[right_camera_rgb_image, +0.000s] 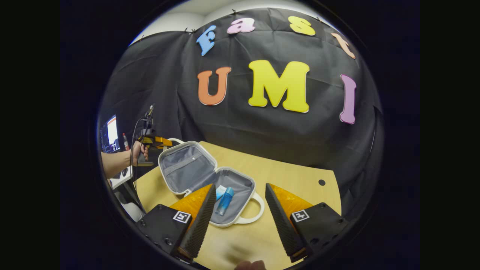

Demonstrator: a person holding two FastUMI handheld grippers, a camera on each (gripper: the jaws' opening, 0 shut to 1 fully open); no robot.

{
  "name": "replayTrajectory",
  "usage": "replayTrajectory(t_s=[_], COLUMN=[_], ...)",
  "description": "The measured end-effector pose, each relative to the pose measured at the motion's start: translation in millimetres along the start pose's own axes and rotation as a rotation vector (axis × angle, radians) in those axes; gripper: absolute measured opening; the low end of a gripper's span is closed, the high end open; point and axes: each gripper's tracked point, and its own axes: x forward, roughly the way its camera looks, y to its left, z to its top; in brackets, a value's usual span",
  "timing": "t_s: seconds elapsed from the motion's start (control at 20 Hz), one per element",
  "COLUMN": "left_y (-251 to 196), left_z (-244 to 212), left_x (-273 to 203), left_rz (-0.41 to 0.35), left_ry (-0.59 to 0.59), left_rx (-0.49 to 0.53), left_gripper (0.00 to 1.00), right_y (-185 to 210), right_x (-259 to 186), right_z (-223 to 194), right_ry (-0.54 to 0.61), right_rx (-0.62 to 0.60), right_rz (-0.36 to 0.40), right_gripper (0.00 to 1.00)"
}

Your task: First open the suitcase, pack the skin care products into it, and then close the suitcase.

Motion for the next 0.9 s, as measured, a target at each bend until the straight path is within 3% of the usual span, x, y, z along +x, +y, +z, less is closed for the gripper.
replayTrajectory(t_s=[0.25,0.35,0.45,0.7,0.75,0.9], left_y=[-103.2,-187.1,-225.0,-282.0,-287.8,-311.4], left_z=[2.1,-22.4,-49.1,-104.1,-115.8,-178.5], left_x=[-33.9,-51.5,-54.6,-53.9,-53.5,-47.0], left_rz=[-0.041,-0.102,-0.122,-0.162,-0.162,-0.181], left_ry=[-0.08,-0.108,-0.116,-0.098,-0.091,-0.051], left_rx=[0.213,0.363,0.414,0.473,0.49,0.549], left_gripper=[0.03,0.03,0.03,0.03,0.12,0.03], right_y=[-32.1,-60.6,-81.3,-129.5,-138.3,-169.4], right_x=[-23.6,-36.0,-42.4,-56.1,-58.9,-65.5], right_z=[1.6,2.8,1.6,-9.8,-11.4,-20.3], right_ry=[-0.046,-0.078,-0.089,-0.089,-0.09,-0.079], right_rx=[0.06,0.075,0.09,0.131,0.13,0.14], right_rz=[-0.04,-0.08,-0.11,-0.183,-0.197,-0.237], right_gripper=[0.79,0.79,0.79,0.79,0.79,0.78])
